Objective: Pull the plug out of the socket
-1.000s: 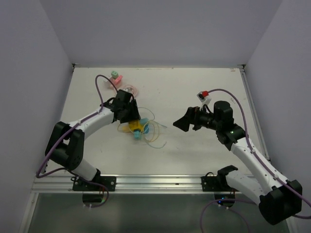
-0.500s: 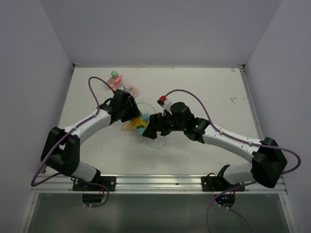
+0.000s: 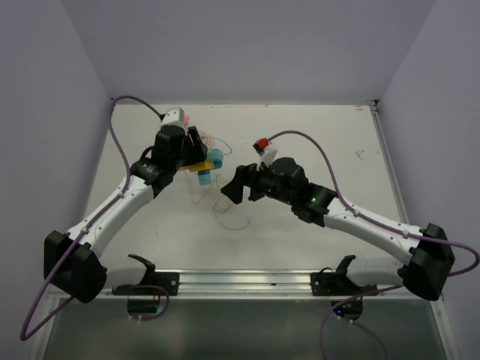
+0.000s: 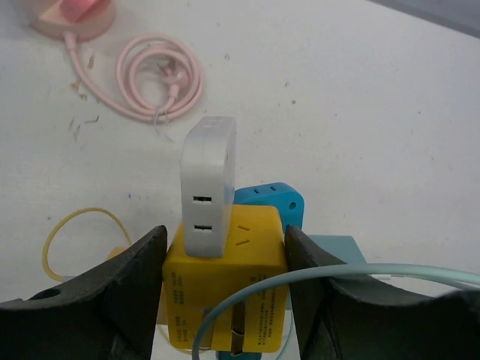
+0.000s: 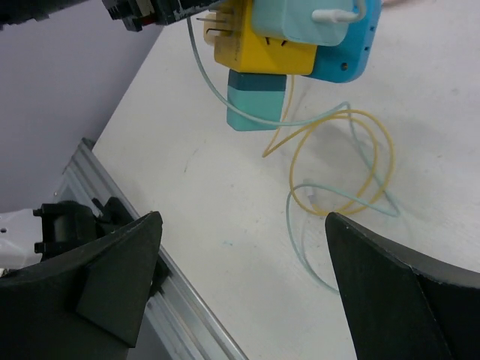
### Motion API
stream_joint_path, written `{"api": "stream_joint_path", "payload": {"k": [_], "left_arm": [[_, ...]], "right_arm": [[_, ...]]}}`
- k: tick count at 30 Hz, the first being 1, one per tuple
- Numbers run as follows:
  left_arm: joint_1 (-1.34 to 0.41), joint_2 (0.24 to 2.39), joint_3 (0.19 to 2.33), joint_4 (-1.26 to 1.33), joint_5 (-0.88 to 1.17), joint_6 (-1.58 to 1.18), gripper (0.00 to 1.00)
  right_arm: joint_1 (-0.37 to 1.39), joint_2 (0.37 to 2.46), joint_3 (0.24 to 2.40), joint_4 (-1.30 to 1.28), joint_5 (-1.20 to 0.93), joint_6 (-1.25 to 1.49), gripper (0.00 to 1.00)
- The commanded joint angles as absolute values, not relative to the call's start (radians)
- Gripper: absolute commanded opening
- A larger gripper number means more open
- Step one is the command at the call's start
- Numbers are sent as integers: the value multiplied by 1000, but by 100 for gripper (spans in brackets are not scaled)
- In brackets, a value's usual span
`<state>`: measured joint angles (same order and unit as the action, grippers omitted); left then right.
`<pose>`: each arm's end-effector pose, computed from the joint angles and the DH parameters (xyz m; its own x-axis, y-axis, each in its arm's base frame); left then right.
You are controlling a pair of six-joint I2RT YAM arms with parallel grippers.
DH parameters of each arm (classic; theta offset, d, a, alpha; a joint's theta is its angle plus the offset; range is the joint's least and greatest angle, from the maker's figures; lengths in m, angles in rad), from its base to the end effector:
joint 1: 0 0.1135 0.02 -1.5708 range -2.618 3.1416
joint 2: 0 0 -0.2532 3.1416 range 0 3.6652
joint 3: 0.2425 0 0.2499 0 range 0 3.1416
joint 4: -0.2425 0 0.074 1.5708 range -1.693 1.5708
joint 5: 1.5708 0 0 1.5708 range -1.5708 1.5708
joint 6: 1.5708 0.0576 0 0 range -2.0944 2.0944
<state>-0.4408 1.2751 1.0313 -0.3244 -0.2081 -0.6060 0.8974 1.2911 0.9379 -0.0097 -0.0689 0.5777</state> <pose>0.2818 -0.1198 0.2852 -0.5481 -0.3576 -0.7561 -0.0635 0.9192 -0.3887 0.1973 0.2537 0.2826 -0.6333 0.0798 -0.7698 -0.5660 0.6306 0.5310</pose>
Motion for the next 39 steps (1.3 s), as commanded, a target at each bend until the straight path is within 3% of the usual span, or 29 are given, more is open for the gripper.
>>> {"api": "stream_joint_path", "payload": {"k": [1, 7, 20, 26, 31, 39], "left_arm": [[-465, 1230, 1088, -166, -184, -506, 0], [-591, 1132, 945, 81, -140, -419, 0], [-580, 1088, 874, 86, -37, -394, 0], [-580, 1088, 828, 144, -28, -488, 0], [-580, 1095, 805, 170, -40, -552, 0], [-580, 1092, 785, 204, -17, -572, 0]], "right_arm": [[896, 1177, 908, 15, 77, 523, 94], [894, 1066, 854, 8, 121, 479, 94], [813, 1029, 850, -46, 59, 440, 89], [753, 1075, 822, 75, -126, 551, 84], [755, 1156, 834, 159, -207, 636, 90], [761, 1256, 845, 244, -181, 706, 86]]}}
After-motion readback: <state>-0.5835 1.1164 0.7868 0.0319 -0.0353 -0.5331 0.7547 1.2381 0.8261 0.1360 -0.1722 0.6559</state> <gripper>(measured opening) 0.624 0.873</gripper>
